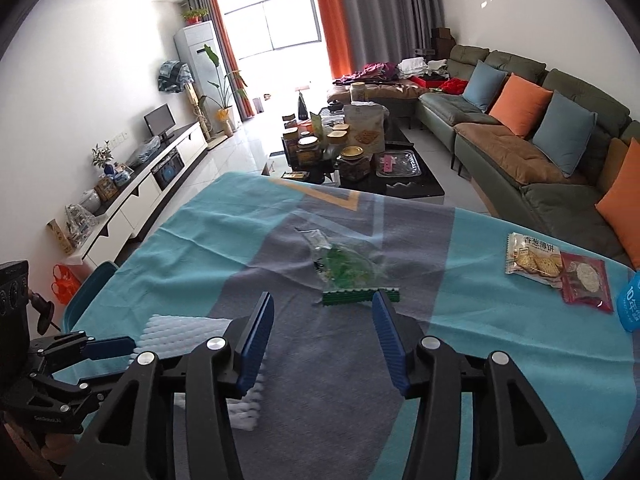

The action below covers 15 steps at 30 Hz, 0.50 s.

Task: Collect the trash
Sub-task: 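Move both tools back over the remaining foam net and plastic bag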

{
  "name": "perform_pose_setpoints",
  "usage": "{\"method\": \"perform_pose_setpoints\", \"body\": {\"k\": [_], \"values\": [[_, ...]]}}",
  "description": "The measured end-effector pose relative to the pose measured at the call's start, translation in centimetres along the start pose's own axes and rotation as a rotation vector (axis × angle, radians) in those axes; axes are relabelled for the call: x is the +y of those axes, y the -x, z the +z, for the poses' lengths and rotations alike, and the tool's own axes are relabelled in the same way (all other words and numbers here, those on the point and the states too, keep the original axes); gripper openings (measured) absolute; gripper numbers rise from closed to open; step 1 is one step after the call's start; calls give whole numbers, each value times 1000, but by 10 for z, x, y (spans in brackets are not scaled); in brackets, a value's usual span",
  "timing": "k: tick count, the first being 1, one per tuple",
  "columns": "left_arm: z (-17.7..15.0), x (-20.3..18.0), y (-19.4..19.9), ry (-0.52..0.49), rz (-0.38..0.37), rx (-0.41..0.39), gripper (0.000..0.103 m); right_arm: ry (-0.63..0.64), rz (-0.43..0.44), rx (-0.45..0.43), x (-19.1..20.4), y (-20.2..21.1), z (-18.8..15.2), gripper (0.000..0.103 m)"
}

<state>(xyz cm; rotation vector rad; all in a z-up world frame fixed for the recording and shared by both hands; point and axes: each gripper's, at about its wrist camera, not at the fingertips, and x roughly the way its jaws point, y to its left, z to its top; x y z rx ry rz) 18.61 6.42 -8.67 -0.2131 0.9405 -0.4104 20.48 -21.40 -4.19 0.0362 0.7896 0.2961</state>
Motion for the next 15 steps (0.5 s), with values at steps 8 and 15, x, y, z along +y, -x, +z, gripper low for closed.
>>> {"method": "perform_pose_setpoints", "body": {"k": [8,15], "values": [[4,-10,-12,-12,4,19,60,6,-27,26,-11,-27,11,54],[4,-11,-15,-12,18,23,40,42,-33,48,-7,-42,17,52]]}}
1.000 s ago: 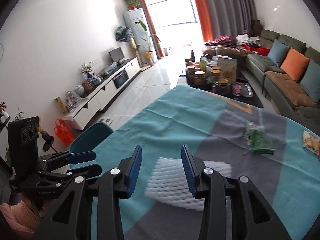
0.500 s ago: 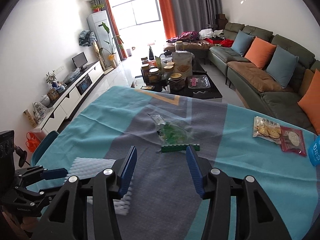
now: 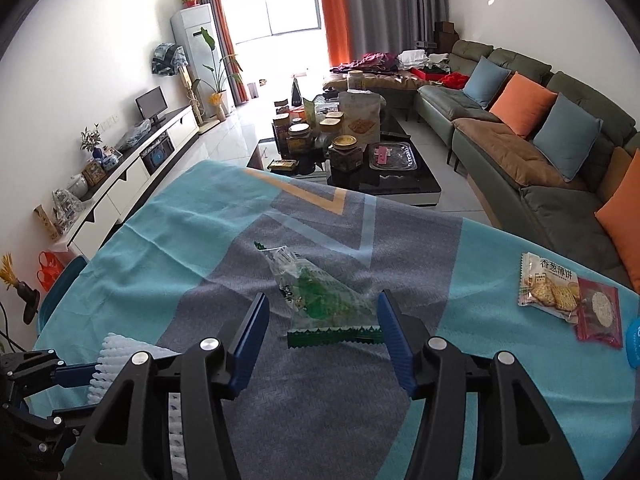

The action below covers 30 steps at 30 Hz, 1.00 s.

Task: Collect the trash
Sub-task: 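Move both tools back over the remaining foam net and plastic bag, then grasp the white foam net with the left tool while the right tool grasps the clear plastic bag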

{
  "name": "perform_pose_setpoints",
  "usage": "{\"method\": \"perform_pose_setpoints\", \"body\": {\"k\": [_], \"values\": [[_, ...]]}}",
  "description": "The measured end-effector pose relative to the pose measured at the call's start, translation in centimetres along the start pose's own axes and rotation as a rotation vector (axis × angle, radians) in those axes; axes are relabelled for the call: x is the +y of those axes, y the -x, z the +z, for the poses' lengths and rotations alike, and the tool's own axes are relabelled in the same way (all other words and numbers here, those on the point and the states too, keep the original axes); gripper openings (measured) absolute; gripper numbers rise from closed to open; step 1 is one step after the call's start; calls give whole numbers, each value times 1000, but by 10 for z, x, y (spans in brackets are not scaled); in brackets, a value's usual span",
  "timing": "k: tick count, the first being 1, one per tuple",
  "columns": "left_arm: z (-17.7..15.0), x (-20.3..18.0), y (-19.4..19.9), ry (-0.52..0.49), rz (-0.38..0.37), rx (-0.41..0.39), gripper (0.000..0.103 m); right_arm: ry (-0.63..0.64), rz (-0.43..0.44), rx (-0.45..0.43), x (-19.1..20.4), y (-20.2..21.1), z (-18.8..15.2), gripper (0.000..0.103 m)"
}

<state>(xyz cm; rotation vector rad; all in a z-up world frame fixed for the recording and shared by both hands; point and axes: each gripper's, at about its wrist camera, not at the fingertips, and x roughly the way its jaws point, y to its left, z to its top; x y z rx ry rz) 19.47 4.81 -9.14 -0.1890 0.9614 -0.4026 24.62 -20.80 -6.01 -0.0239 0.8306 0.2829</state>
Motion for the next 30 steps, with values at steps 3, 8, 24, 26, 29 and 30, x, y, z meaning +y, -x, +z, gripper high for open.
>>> {"method": "perform_pose_setpoints", "body": {"k": [3,8,24,26,29,30], "values": [[1,2,-2,5,5,7,30,11,5,12,3,-2,-1,35],[2,6,-2,20,-3,4,23,26,5,9,5,2,-4,15],[-6,3,24,-6,9,-51,12,-8,65,-69,8,43,-16,10],[-8,3,29,-11,11,-57,12,-14,81,-81,9,51,-19,10],[-12,3,38,-18,20,-69,12,-25,107,-98,14,62,-26,10],[-14,2,40,-19,21,-72,12,-29,115,-101,17,66,-29,10]]}}
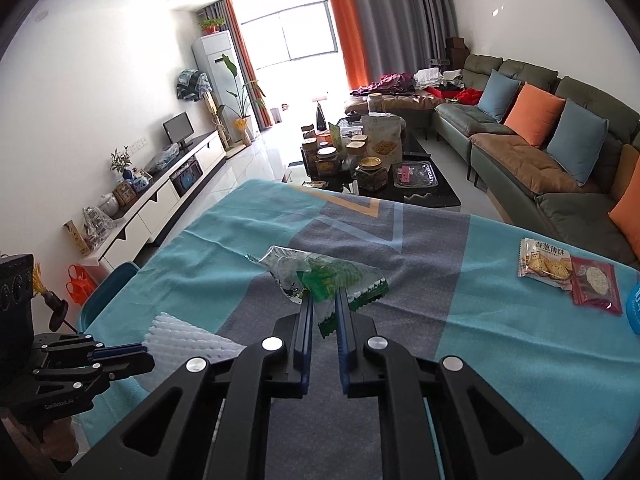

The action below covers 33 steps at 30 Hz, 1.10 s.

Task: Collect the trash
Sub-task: 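Grasp the white foam net with the left tool while the right tool grasps the clear plastic bag, then carry the foam net and plastic bag over to the teal trash bin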

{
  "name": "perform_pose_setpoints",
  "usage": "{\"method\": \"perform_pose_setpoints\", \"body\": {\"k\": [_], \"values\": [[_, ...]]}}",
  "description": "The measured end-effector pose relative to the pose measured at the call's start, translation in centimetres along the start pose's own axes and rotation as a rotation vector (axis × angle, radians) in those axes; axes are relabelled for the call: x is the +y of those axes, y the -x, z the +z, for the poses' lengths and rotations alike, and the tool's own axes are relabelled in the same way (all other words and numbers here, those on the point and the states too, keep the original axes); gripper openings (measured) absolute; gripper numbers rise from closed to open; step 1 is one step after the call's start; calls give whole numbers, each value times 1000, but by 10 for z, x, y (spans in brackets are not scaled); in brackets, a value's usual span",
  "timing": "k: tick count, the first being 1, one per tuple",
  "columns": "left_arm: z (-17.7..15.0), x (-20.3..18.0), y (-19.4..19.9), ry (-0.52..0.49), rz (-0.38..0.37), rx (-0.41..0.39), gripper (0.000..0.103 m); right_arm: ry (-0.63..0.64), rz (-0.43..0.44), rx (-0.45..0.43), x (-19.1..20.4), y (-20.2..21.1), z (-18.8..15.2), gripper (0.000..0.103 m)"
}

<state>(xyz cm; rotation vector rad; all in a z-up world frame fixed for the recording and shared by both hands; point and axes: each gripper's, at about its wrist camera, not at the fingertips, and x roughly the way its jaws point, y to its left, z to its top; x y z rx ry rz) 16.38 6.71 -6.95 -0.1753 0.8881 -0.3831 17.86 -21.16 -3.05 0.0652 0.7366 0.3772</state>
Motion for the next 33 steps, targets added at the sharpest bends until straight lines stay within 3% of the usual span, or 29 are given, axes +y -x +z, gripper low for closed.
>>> {"method": "perform_pose_setpoints", "body": {"k": [15,33], "values": [[-17,1,49,-13,33,-67,12,-15,106,-12,32,28,-29,10],[-33,18,97,9,76,-125,12,-18,161,-15,62,36,-42,10]]}}
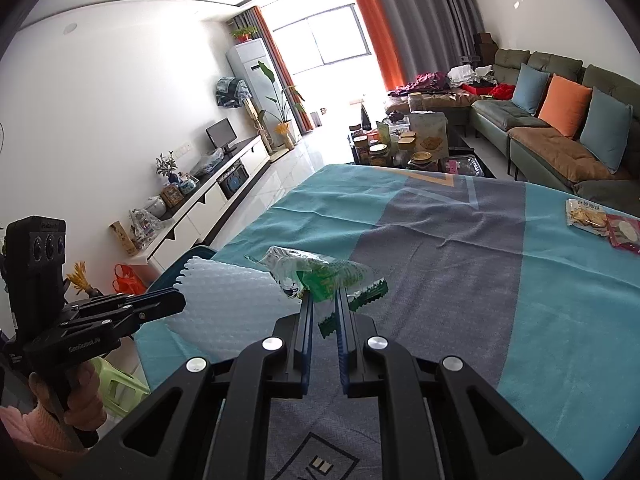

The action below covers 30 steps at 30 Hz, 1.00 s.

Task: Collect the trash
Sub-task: 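Carry the foam net and plastic bag over to the teal trash bin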

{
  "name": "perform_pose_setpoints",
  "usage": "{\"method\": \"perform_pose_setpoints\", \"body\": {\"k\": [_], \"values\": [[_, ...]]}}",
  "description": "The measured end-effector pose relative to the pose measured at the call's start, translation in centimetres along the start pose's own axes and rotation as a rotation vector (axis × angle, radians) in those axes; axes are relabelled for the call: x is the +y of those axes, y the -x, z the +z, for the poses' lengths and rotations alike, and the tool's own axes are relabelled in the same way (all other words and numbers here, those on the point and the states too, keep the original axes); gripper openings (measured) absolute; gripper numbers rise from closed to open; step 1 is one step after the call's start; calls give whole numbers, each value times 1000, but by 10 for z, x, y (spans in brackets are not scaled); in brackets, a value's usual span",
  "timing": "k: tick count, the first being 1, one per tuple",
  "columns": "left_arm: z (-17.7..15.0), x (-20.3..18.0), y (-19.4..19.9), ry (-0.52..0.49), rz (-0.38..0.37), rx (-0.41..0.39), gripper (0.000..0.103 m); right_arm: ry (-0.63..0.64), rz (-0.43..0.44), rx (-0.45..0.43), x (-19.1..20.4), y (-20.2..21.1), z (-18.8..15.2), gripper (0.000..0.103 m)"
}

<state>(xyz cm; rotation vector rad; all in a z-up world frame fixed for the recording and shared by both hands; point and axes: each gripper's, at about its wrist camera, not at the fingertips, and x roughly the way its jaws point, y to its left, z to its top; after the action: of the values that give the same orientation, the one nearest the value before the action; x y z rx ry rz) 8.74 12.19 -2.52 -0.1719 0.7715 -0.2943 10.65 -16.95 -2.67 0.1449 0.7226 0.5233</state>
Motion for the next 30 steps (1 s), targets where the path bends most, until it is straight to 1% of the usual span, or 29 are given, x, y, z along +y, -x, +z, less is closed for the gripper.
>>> {"method": "perform_pose_setpoints", "body": {"k": [17,30], "values": [[-4,18,29,24,41,-40,12,17,35,-4,20,-3,-2,10],[-9,31,42,48,58,-51,12,26,55,2,32,-8,-5,10]]}}
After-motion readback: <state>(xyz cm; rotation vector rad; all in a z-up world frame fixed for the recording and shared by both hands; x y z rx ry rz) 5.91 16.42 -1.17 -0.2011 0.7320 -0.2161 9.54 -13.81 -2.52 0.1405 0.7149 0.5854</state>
